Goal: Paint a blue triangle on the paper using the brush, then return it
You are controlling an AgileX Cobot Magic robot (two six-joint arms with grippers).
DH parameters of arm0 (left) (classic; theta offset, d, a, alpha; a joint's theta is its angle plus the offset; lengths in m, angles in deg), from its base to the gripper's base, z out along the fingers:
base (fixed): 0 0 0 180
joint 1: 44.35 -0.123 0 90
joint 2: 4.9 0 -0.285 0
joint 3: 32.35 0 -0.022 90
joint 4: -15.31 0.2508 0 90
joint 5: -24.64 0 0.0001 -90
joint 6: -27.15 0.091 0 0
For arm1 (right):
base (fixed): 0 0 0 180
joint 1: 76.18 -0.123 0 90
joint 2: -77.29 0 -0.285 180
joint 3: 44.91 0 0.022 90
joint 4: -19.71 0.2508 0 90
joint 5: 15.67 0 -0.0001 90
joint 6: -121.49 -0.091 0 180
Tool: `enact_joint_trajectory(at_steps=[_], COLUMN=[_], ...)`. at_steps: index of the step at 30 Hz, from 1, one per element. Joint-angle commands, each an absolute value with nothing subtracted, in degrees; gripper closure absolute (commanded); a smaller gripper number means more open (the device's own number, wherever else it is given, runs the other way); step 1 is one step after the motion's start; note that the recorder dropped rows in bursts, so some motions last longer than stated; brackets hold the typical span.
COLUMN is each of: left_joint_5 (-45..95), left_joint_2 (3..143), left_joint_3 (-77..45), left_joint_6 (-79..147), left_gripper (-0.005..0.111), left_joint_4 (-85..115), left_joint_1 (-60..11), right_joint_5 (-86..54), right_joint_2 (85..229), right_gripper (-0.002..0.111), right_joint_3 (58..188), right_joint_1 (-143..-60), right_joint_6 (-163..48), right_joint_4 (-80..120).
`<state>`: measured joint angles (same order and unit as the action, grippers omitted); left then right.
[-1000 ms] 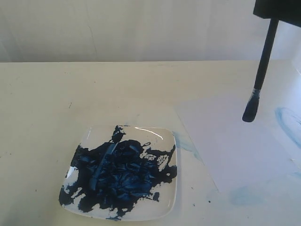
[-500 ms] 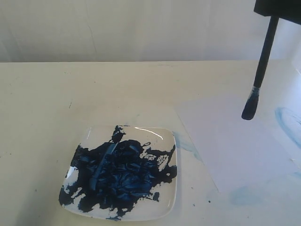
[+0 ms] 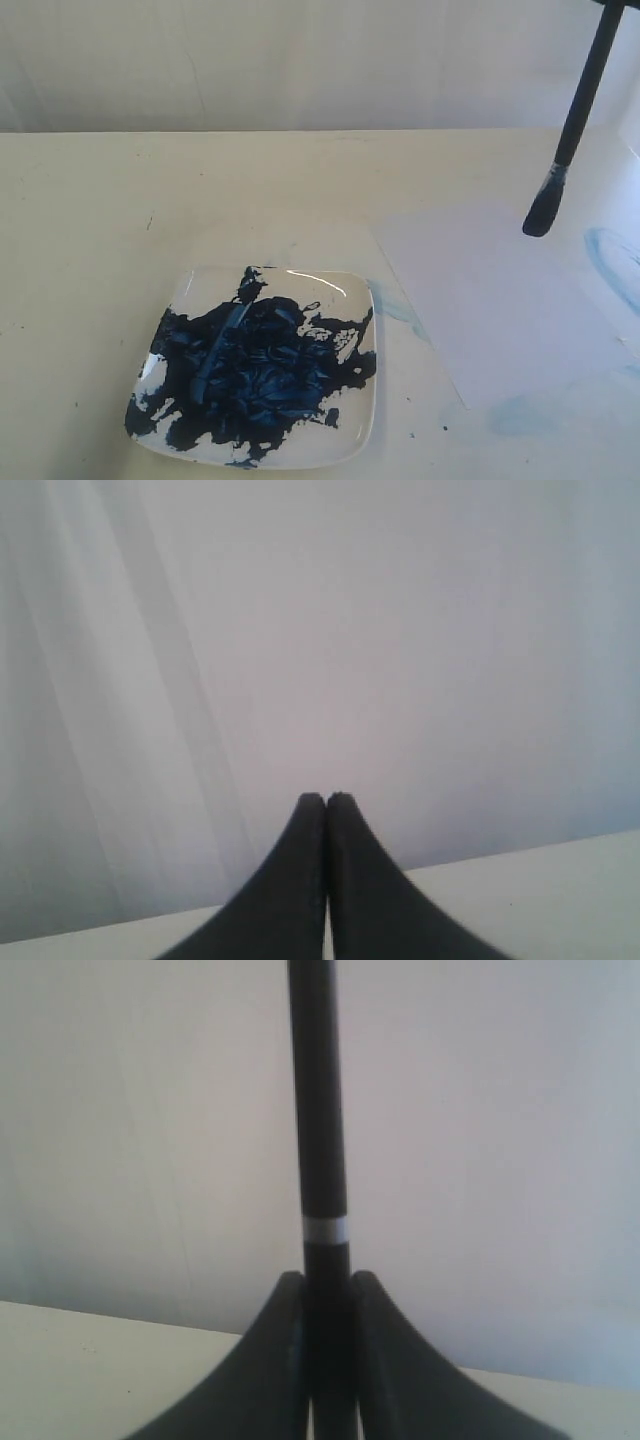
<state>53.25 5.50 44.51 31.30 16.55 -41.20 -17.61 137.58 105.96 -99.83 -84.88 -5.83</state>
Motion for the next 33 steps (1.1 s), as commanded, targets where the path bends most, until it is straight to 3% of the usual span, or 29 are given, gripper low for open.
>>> enact_joint_trajectory(at_steps=[1,7,11,14,19,24,33], left_joint_5=[55.1,57.1,53.9,52.2,71.1,77.4,71.3], left_joint_2=[12.8,30.1,44.5,55.2,75.8,92.3,109.4], left_joint_3=[39.4,27.9,19.4,12.8,-3.6,-19.4,-34.9], left_joint_6=[33.3,29.4,8.0,-19.1,-66.5,-80.3,-85.1], left_gripper=[0.107,0.107,0.107,0.107,0.107,0.107,0.107], left_joint_4=[16.7,16.7,24.7,51.1,98.4,115.1,115.3], left_joint_1=[-40.8,-40.8,-40.8,-40.8,-40.4,-33.3,-16.7], right_joint_5=[-18.5,-18.5,-18.0,-17.5,-16.0,-17.2,-22.5], right_joint_2=[136.7,136.1,135.8,136.0,136.1,137.0,143.1], right_gripper=[0.108,0.108,0.108,0.108,0.108,0.108,0.108], right_joint_3=[105.8,105.8,105.8,105.8,105.8,105.8,107.5], right_joint_1=[-99.5,-99.5,-99.5,-99.2,-94.3,-90.7,-89.4], right_joint_6=[-84.1,-84.1,-86.0,-86.2,-86.2,-87.3,-88.7], right_joint_4=[-5.7,-5.7,-5.7,-5.7,-5.7,-5.6,-5.8])
